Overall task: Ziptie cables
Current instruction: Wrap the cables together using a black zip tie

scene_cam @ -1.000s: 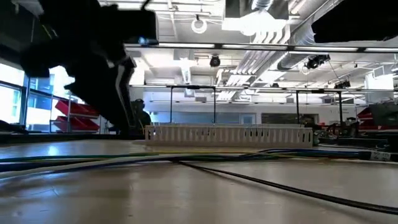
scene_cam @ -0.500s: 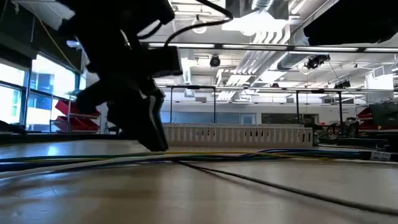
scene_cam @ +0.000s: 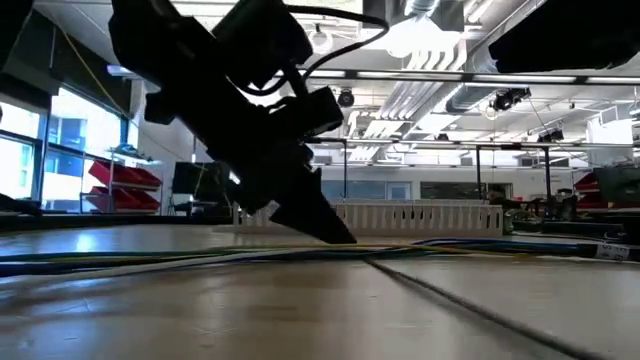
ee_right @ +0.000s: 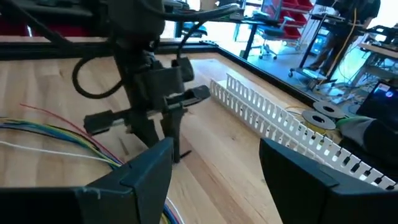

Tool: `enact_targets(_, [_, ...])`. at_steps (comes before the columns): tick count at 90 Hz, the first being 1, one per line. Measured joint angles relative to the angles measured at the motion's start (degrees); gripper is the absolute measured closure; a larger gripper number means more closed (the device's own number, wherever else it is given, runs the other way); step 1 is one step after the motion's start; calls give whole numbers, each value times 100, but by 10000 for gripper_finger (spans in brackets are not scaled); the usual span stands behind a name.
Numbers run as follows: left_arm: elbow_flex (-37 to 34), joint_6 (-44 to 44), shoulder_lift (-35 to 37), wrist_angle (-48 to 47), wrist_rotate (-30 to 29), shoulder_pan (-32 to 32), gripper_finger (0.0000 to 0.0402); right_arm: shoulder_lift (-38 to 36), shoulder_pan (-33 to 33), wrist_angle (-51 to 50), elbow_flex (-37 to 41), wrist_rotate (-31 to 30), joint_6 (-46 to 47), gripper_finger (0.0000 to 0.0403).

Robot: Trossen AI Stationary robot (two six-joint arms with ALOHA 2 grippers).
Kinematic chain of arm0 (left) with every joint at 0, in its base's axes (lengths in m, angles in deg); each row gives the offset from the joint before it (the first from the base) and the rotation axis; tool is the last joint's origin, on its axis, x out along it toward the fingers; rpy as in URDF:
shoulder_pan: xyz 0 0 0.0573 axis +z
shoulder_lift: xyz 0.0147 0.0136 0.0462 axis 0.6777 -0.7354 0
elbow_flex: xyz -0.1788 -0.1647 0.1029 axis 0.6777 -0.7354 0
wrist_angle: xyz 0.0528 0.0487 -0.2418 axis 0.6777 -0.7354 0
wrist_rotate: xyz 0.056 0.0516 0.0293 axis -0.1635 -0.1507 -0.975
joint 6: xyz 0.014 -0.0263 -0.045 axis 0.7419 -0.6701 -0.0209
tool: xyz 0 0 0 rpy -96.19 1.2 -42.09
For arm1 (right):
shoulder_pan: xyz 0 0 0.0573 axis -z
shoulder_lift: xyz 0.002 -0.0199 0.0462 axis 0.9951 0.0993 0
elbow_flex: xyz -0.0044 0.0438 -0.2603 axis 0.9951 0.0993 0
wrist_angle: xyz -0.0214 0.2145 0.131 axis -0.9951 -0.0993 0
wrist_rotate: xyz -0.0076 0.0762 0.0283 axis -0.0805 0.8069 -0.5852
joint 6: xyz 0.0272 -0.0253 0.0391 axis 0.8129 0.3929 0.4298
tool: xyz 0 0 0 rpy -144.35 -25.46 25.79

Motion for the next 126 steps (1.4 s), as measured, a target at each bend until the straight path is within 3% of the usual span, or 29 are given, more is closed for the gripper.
enact_targets(18, [4, 134, -15, 169, -6, 122, 349, 0, 36, 19, 0, 38, -37, 179])
enact_targets(37, [18, 444, 287, 170, -143, 232, 349, 0, 296, 17, 0, 921, -186, 179])
enact_targets(49, [39, 602, 754, 25, -150, 215, 349, 1, 622, 450, 0, 2200, -1368, 179])
enact_targets(69, [38, 137, 1432, -814, -162, -55, 349, 426, 1143, 2473, -4, 5289, -5445, 179])
enact_targets(77, [37, -238, 1491, -1046, -150, -281, 349, 724, 1301, 2896, -147, 6250, -6103, 179])
enact_targets(86, [37, -570, 1480, -1027, -150, -601, 349, 1049, 1454, 2728, -533, 6986, -6584, 179])
enact_targets(103, [33, -660, 1432, -1015, -216, -1121, 349, 1584, 1571, 1816, -1369, 7348, -7546, 179])
enact_targets(126, [33, -802, 1436, -1049, -960, -1434, 349, 2351, 1518, 448, -2305, 7398, -8867, 179])
